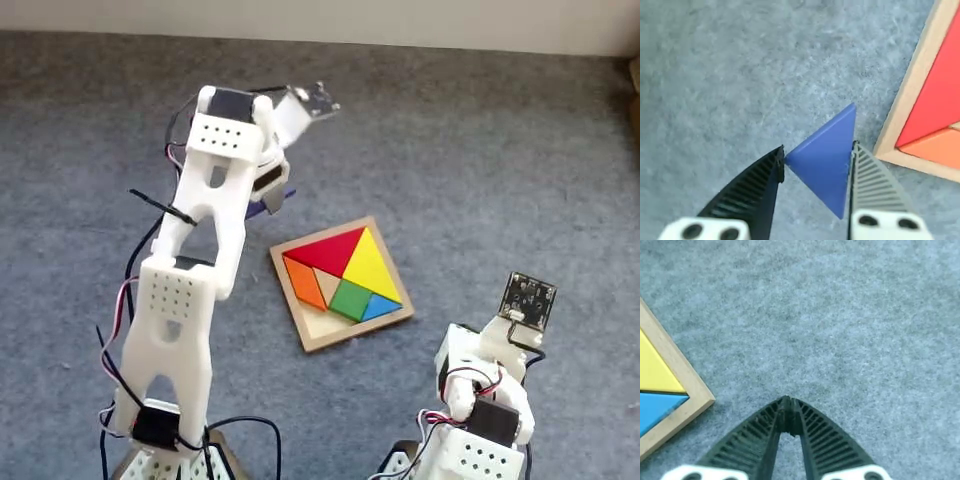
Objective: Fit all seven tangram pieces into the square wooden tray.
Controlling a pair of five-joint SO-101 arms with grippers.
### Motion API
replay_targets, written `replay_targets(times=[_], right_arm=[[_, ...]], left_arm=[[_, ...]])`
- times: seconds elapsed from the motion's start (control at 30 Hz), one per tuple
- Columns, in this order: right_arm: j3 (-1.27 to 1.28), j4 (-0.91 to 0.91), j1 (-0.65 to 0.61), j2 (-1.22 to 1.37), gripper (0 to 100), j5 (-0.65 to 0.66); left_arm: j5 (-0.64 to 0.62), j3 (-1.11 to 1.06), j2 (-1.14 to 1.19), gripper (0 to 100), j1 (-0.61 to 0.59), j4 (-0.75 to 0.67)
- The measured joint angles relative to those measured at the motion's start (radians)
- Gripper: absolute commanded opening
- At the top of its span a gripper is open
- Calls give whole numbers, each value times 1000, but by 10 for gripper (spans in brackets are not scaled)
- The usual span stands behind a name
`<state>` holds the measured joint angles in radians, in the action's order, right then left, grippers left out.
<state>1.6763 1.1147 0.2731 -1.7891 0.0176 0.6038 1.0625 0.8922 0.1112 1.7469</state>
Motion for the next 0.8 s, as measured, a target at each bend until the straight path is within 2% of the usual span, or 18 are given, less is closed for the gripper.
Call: replay_targets(times=[0.3, 0.53, 0.7, 0.8], right_arm=[[0, 0, 20, 0, 5, 0], [0, 0, 21, 0, 5, 0], [0, 0, 21, 0, 5, 0], [0, 0, 21, 0, 5, 0]], left_arm=[[-236, -350, -265, 146, 72, 5], [-522, -690, -540, 146, 152, 3], [-724, -931, -661, 146, 184, -115], [-799, -1063, -718, 146, 180, -213]])
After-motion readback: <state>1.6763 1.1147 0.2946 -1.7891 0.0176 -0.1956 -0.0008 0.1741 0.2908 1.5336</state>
